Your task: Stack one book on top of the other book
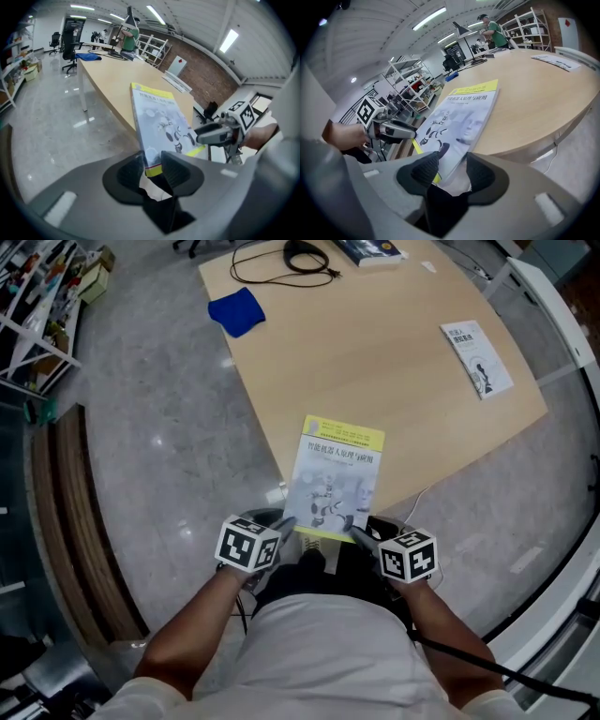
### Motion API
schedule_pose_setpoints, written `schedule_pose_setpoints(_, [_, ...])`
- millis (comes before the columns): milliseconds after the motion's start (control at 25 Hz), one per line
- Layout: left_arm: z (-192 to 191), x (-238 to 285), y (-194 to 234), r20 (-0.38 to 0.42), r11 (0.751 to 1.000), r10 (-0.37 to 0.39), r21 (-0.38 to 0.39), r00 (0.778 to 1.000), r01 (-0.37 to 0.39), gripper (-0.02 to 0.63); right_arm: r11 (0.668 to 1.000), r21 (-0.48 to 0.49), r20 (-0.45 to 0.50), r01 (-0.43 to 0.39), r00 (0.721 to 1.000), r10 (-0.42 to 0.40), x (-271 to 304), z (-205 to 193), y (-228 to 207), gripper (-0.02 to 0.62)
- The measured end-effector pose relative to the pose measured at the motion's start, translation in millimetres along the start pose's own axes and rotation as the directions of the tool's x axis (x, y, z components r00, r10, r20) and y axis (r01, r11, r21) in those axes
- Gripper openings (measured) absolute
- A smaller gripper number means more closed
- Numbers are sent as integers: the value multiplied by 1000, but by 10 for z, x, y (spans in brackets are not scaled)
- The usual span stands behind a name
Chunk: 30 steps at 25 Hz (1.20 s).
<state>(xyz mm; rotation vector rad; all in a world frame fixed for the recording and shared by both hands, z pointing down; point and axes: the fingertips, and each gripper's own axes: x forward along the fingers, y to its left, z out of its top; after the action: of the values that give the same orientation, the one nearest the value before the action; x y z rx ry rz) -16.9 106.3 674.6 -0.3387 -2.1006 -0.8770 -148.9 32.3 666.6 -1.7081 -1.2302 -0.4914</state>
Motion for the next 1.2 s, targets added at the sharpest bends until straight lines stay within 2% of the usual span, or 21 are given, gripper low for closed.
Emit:
schedule_pose_setpoints(160, [-178, -65, -30, -27, 1000, -13, 22, 1000, 13, 124, 1000, 4, -21, -21, 1000, 21, -12, -179, 124, 186])
schedule_pose_setpoints(360, [-186, -57, -29, -24, 1000, -25, 18, 999, 25, 124, 999, 26, -3, -36, 999, 36, 10, -177, 84, 183])
schedule_pose_setpoints(480, [-177, -49, -5, 2, 998, -53, -35, 999, 53, 134, 997, 73, 40, -29, 999, 26, 4, -138, 16, 181])
schedule_pose_setpoints(560, [-140, -48, 43, 44, 994, -54, -89, 998, 57, 164, 987, 158, 94, -9, 996, -6, -32, -97, -108, 183])
schedule_pose_setpoints(640, [-78, -47, 105, 90, 990, -46, -131, 995, 58, 175, 953, 299, 147, -48, 989, 4, -47, -81, -207, 184])
schedule_pose_setpoints(720, [-29, -27, 140, 117, 980, -64, -183, 991, 84, 178, 894, 423, 195, -150, 978, 72, -23, -85, -204, 184])
schedule_pose_setpoints(800, [-4, 15, 123, 124, 958, -118, -245, 985, 146, 181, 843, 479, 243, -246, 960, 142, 15, -63, -151, 189])
schedule_pose_setpoints(920, [-3, 101, 75, 126, 930, -184, -300, 975, 214, 183, 806, 493, 276, -327, 938, 211, 96, -43, -85, 189])
schedule_pose_setpoints(1040, [2, 147, 45, 137, 909, -219, -332, 966, 253, 181, 804, 480, 258, -352, 932, 254, 171, -53, -11, 189])
schedule_pose_setpoints(1120, [4, 144, 41, 143, 893, -241, -354, 960, 277, 172, 817, 465, 236, -342, 937, 258, 192, -61, 19, 181])
schedule_pose_setpoints(1200, [10, 135, 44, 136, 895, -249, -345, 959, 282, 163, 839, 437, 217, -324, 943, 251, 180, -54, 30, 158])
